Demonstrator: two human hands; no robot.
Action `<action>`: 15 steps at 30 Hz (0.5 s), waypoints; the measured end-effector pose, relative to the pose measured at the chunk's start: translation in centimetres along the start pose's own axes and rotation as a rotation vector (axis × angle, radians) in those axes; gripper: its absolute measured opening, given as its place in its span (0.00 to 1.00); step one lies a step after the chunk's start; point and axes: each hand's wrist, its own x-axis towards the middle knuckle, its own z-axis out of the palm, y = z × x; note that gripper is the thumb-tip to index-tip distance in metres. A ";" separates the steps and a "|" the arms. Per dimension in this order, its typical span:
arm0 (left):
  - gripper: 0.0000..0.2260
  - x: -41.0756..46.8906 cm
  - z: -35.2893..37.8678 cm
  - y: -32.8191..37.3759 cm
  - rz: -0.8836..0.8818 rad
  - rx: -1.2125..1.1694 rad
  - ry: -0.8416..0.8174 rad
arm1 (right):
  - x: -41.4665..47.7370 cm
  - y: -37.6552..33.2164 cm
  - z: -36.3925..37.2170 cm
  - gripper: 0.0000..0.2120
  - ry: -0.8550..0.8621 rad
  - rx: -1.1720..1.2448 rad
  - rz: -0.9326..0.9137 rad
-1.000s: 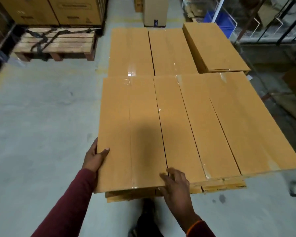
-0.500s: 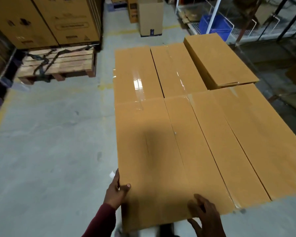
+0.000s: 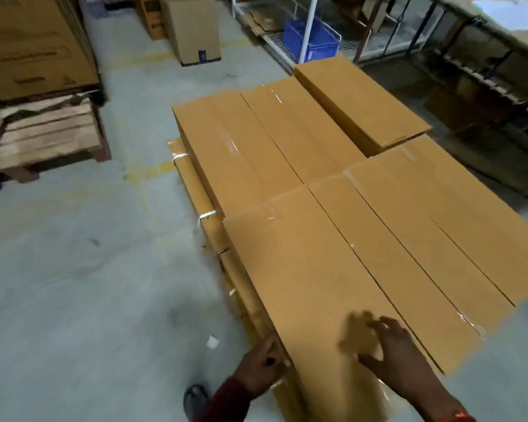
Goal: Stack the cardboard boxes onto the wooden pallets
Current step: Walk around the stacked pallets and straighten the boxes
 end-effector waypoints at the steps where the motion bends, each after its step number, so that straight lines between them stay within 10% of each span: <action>1: 0.27 -0.4 -1.9 0.6 -0.001 0.040 -0.021 | 0.2 -3.2 1.0 0.38 0.025 0.042 -0.046; 15: 0.12 0.4 -22.5 4.3 -0.146 0.137 0.062 | 7.1 -26.8 5.2 0.23 0.006 0.554 -0.226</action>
